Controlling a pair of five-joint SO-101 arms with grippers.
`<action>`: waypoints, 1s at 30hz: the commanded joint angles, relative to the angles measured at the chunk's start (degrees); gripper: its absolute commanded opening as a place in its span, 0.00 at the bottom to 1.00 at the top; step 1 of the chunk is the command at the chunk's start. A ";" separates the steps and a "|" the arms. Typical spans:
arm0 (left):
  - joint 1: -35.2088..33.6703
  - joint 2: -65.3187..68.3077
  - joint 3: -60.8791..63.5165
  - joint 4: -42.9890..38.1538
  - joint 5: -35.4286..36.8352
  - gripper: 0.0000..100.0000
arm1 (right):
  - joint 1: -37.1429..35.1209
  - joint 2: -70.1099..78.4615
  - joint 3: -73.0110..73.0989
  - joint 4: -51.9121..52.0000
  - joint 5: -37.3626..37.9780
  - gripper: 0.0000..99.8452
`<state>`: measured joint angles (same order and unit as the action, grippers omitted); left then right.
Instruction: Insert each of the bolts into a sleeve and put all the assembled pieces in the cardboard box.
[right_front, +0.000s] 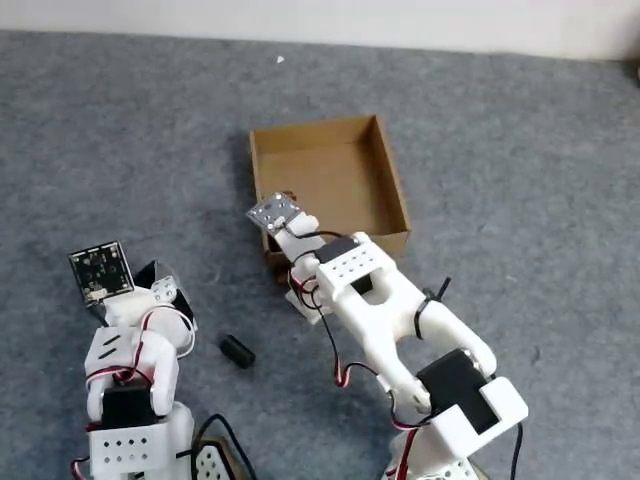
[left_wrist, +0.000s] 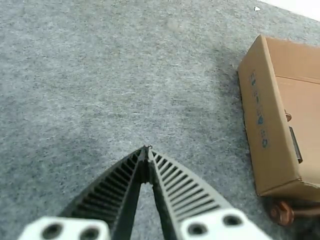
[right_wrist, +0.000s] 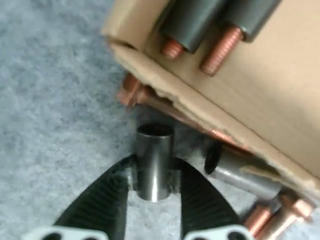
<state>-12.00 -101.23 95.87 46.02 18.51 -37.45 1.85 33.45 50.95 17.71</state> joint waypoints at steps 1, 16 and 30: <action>-0.57 -0.57 1.36 -1.41 -0.70 0.03 | 0.48 -9.01 -0.40 6.11 0.18 0.00; -0.57 -0.57 0.66 -1.23 -20.13 0.03 | 19.65 -51.47 12.44 15.34 -8.09 0.00; 12.35 0.13 -20.97 16.53 -42.81 0.03 | 45.05 -67.56 26.51 3.82 -21.36 0.00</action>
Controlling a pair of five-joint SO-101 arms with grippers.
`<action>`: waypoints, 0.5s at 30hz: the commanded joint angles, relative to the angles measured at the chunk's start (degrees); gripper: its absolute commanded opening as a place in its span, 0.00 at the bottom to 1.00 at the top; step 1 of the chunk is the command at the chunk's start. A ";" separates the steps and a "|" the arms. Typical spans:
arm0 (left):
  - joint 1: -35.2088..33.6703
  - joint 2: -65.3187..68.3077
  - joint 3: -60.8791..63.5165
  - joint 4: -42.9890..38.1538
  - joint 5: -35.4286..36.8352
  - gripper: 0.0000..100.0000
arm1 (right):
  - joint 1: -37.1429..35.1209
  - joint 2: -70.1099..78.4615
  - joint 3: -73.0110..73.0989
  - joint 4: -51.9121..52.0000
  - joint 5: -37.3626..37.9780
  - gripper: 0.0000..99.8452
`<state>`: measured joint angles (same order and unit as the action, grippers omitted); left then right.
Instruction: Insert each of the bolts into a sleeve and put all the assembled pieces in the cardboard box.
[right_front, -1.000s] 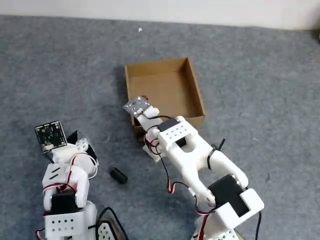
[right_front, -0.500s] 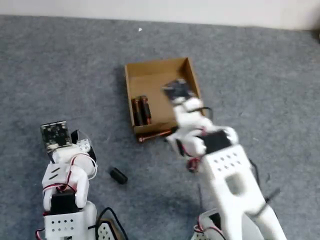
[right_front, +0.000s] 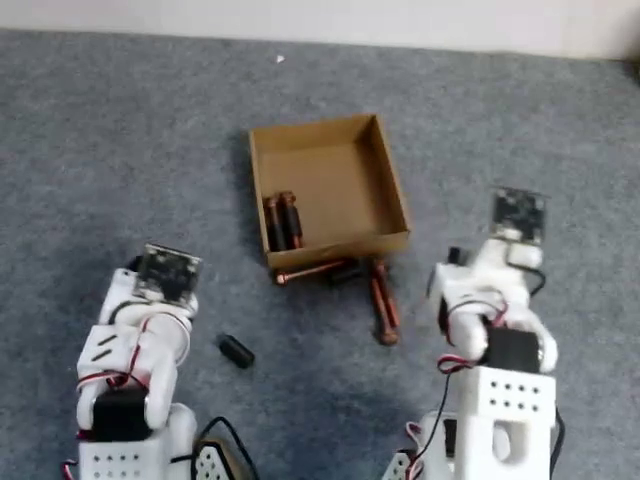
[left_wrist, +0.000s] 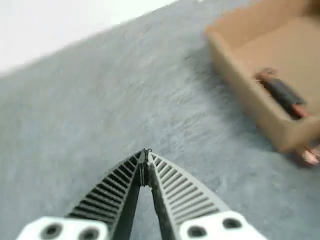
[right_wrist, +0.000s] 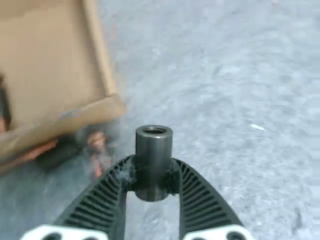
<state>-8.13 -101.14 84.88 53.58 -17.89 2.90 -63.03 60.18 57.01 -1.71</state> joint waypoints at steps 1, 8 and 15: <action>10.68 0.13 -11.21 10.81 -7.74 0.03 | 6.46 -3.03 -0.22 -2.59 -2.46 0.00; 19.21 13.05 -18.51 13.10 -14.33 0.09 | 16.84 -3.47 0.48 -6.55 -5.54 0.00; 25.98 37.23 -32.04 13.10 -18.81 0.19 | 19.65 -3.47 0.48 -6.90 -6.86 0.00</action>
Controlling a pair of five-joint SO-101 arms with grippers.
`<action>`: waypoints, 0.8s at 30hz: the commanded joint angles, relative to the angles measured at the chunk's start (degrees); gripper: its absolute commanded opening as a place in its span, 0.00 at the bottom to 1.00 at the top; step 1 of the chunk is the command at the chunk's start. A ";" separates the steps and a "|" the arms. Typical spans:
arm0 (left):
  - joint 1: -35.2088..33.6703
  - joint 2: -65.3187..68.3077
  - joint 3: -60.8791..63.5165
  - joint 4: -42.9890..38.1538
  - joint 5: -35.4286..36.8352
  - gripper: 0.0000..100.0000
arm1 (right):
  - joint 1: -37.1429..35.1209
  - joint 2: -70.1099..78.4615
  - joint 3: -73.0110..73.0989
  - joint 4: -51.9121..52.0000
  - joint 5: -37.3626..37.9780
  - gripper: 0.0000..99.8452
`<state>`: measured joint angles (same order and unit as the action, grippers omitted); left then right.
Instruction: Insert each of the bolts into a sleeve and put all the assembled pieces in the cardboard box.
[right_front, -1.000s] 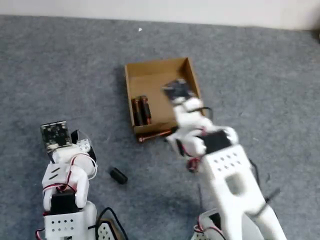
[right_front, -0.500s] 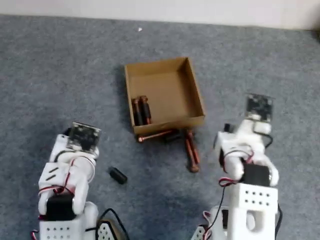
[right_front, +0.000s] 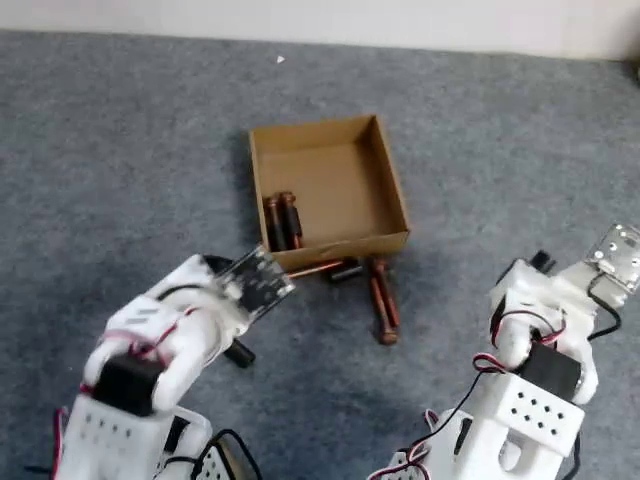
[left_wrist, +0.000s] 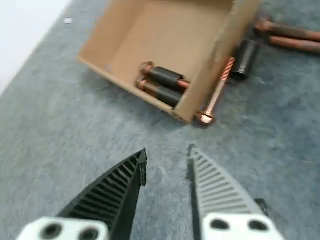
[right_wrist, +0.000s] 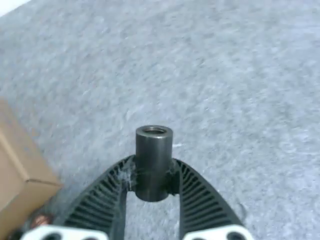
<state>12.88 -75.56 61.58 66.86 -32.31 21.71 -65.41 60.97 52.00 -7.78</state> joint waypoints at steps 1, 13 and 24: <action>6.64 14.55 -10.15 -0.18 -6.07 0.19 | 0.84 -1.10 -0.31 -1.89 -0.79 0.00; 23.78 46.81 -27.65 -2.20 -16.35 0.19 | 0.92 -1.36 -0.66 -1.63 -0.18 0.00; 30.81 76.88 -47.16 -3.08 -24.62 0.19 | 4.88 -1.36 -0.84 -1.63 -0.18 0.01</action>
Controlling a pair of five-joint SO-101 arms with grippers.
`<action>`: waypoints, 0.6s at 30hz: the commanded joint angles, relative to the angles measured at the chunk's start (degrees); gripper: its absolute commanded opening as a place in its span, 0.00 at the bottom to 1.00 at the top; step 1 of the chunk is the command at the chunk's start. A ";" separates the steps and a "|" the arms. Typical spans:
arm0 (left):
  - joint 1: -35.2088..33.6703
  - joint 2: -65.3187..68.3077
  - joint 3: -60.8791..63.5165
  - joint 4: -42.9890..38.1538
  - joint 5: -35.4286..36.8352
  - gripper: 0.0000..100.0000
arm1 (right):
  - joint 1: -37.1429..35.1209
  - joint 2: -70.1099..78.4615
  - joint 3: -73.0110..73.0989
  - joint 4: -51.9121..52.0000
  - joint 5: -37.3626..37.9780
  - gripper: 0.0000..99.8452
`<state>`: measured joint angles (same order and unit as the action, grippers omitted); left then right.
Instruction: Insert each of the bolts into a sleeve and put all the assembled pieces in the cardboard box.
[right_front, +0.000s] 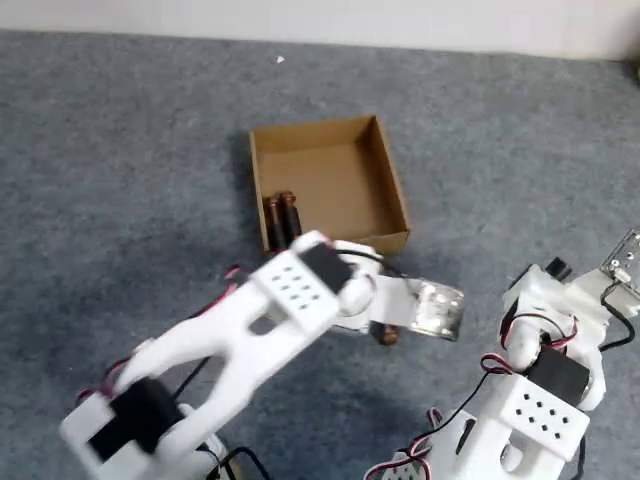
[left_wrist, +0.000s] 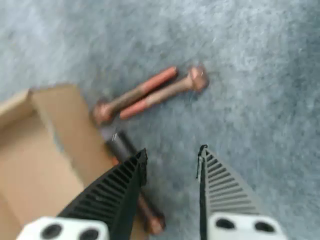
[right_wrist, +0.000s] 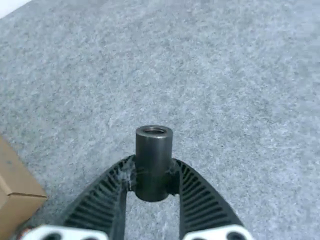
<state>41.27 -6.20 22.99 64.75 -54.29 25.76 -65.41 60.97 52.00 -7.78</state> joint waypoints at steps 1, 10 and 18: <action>2.42 9.63 -10.33 -0.97 -3.16 0.19 | 0.84 -1.36 -0.84 -1.63 -0.18 0.01; 2.51 22.81 -21.41 -0.97 -6.24 0.19 | 0.75 -1.36 -0.84 -1.54 1.67 0.01; 5.41 30.20 -25.54 -1.14 -6.24 0.19 | 0.48 -1.36 -0.84 -1.54 1.76 0.01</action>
<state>44.44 22.20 1.19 64.66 -60.00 26.02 -65.41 60.97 52.00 -6.73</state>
